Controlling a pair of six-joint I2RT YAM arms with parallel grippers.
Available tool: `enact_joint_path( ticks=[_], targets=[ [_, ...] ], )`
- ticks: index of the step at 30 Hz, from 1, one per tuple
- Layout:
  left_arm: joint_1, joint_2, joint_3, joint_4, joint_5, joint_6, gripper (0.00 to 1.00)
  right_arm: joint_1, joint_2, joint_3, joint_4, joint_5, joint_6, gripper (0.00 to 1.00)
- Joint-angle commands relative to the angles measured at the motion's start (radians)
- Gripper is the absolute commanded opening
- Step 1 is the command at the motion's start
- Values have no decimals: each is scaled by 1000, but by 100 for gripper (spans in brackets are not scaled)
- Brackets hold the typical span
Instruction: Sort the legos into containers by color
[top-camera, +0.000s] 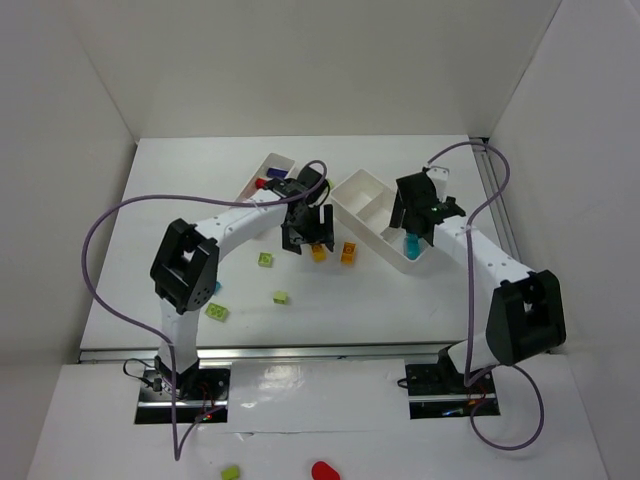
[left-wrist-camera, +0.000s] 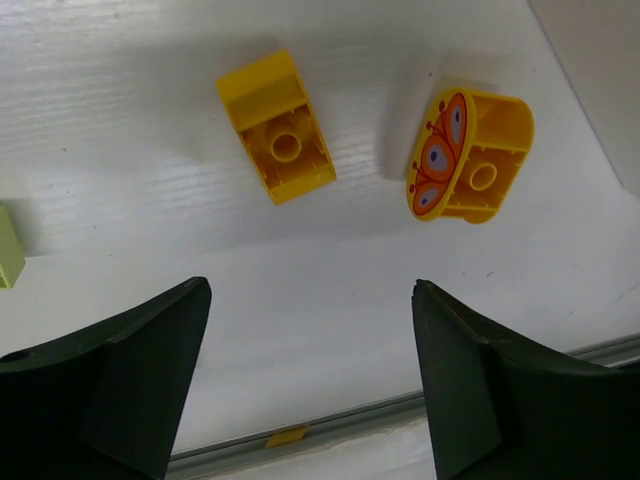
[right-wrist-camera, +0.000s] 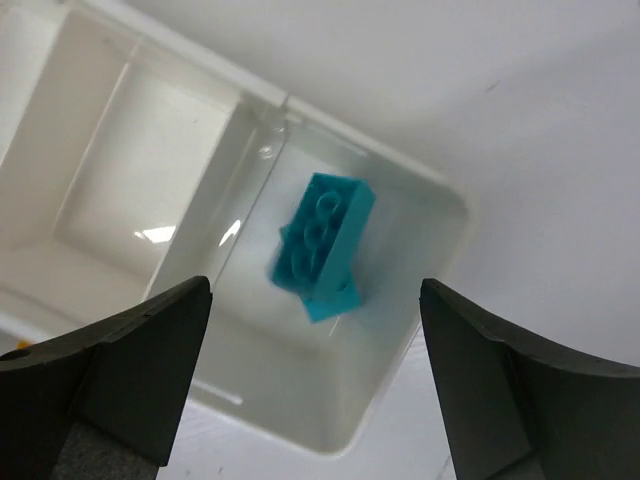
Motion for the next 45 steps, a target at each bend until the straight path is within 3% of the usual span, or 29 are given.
enact_joint_path(
  ticks=[1, 15, 19, 20, 25, 32, 39, 42, 44, 45],
  targets=[
    [0, 43, 64, -14, -50, -18, 88, -16, 11, 77, -12, 54, 24, 93],
    [0, 216, 153, 15, -145, -84, 79, 4, -179, 31, -49, -30, 22, 93],
    [0, 226, 171, 15, -154, -84, 60, 13, -179, 40, -58, -39, 22, 93],
    [0, 198, 171, 15, -154, -84, 49, 13, -179, 52, -68, -29, 33, 93],
    [-9, 100, 162, 15, -125, -27, 31, 13, -198, 62, -81, -7, 33, 92],
    [-36, 80, 262, 25, -50, 8, 31, 13, -198, 51, -117, -18, 42, 92],
    [-69, 253, 629, 4, 41, 38, 31, 4, -268, 29, -174, 23, 93, 93],
    [-69, 336, 717, 15, 77, 38, 32, 4, -317, 29, -217, 33, 114, 93],
    [-69, 383, 770, 50, 111, 38, 40, 4, -351, 11, -231, 33, 114, 93],
    [-69, 397, 779, 73, 146, 28, 51, 4, -383, 11, -231, 13, 114, 93]
  ],
)
